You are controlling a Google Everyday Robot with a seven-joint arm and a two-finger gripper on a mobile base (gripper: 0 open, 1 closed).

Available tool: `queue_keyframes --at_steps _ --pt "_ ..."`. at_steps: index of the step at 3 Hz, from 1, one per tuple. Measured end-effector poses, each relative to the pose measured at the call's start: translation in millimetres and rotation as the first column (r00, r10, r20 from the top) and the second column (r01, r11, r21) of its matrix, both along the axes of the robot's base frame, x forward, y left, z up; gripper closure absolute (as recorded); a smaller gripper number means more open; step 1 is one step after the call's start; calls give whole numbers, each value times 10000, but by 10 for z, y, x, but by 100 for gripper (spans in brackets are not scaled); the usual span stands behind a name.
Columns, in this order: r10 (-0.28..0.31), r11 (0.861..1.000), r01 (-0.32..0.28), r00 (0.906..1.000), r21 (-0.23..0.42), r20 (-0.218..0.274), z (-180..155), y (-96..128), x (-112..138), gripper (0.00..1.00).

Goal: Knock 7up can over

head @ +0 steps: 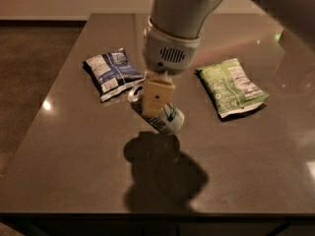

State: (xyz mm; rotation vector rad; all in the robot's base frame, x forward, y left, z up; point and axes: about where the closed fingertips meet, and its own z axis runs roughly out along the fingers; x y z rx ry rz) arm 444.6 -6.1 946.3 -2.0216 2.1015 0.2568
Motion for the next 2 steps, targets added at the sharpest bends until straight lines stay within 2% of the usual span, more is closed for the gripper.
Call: queue_keyframes --at_steps 2 --pt "692 9953 -696 9976 -668 -92 -126 120 -37 39"
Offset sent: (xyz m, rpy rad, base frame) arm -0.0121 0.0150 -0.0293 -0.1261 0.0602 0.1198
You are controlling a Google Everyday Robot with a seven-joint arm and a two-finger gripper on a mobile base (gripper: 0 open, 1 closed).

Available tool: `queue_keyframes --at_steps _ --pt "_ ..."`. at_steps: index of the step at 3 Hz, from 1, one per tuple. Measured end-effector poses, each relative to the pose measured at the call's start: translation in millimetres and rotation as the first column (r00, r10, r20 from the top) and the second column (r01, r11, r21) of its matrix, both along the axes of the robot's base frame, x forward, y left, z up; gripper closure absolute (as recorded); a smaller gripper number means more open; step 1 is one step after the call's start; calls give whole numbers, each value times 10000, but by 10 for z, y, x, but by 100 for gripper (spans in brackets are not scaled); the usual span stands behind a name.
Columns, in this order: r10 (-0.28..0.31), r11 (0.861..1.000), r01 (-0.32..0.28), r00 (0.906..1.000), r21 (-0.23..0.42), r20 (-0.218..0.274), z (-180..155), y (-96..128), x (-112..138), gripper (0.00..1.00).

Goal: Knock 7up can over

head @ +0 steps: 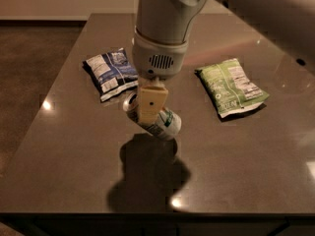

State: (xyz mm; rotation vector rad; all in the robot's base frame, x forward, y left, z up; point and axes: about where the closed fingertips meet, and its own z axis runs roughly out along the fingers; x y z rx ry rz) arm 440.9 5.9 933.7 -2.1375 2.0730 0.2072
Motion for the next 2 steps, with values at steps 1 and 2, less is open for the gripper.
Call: queue_keyframes --at_steps 1,2 --pt "239 9996 -241 9997 -157 -98 -105 71 -11 15" --pt "444 9988 -454 9974 -165 -565 -379 194 17 0"
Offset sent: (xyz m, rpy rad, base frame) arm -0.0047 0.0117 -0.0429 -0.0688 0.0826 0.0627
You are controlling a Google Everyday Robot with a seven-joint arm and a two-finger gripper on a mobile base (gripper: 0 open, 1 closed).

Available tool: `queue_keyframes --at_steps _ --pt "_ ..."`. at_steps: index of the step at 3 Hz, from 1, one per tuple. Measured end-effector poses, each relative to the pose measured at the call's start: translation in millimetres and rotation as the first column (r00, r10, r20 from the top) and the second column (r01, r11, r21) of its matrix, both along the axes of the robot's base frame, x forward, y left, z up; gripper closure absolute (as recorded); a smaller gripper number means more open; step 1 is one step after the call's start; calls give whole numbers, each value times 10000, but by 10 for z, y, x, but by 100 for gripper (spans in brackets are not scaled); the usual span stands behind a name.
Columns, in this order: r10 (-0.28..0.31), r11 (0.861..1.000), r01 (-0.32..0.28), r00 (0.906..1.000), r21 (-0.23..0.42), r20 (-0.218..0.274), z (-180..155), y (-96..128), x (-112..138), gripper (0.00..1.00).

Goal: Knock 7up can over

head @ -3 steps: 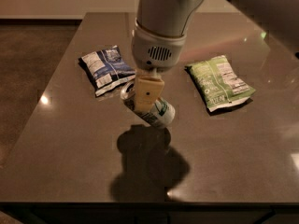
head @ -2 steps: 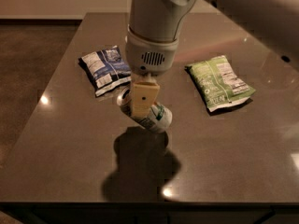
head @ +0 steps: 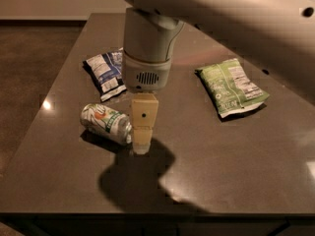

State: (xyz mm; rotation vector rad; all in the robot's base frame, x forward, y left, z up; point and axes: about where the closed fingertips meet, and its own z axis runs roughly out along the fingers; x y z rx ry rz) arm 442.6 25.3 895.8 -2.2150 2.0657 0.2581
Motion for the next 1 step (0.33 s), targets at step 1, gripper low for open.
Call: queue_keyframes --at_steps 1 --pt "-4 10000 4 10000 14 24 3 3 2 0"
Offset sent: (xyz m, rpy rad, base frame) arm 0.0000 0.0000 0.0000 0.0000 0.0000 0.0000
